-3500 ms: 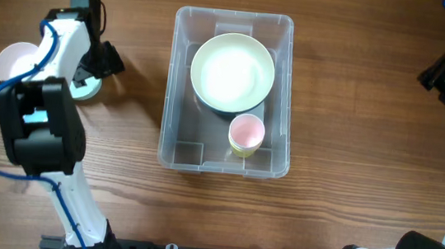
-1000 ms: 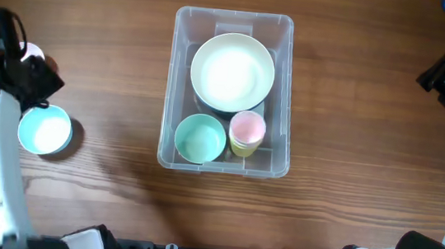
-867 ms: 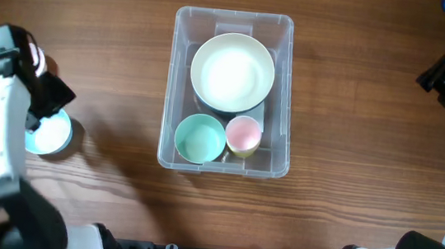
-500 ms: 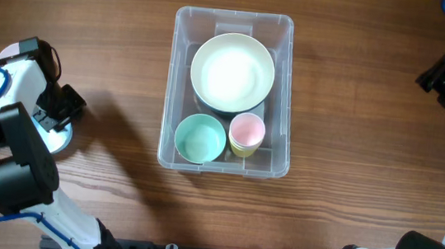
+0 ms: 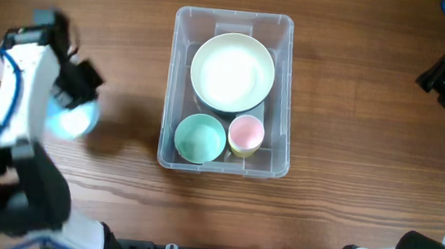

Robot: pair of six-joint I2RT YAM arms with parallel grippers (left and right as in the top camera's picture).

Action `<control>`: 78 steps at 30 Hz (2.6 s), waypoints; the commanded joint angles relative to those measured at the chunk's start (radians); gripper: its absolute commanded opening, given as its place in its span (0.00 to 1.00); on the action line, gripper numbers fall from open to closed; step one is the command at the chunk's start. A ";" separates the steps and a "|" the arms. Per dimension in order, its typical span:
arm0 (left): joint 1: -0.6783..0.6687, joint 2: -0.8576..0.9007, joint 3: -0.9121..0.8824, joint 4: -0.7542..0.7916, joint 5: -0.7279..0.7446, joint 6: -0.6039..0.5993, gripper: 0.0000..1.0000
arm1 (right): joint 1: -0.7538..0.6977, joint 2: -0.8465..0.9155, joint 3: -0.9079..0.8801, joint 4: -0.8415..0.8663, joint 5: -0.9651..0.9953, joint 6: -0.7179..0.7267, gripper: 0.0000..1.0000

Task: Pack container
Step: 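Grasp the light blue bowl and place it into the mint bowl, then grasp the pink bowl with the left gripper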

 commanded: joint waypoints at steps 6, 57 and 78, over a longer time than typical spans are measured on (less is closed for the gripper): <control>-0.688 -0.145 0.329 -0.110 -0.014 0.028 0.04 | 0.000 0.015 -0.004 0.000 0.014 -0.017 0.64; 0.206 0.457 0.322 0.331 -0.241 0.058 0.74 | 0.000 0.015 -0.004 -0.001 0.014 -0.016 0.64; 0.159 0.473 0.320 0.207 -0.125 0.057 0.04 | 0.000 0.015 -0.004 -0.008 0.014 -0.017 0.64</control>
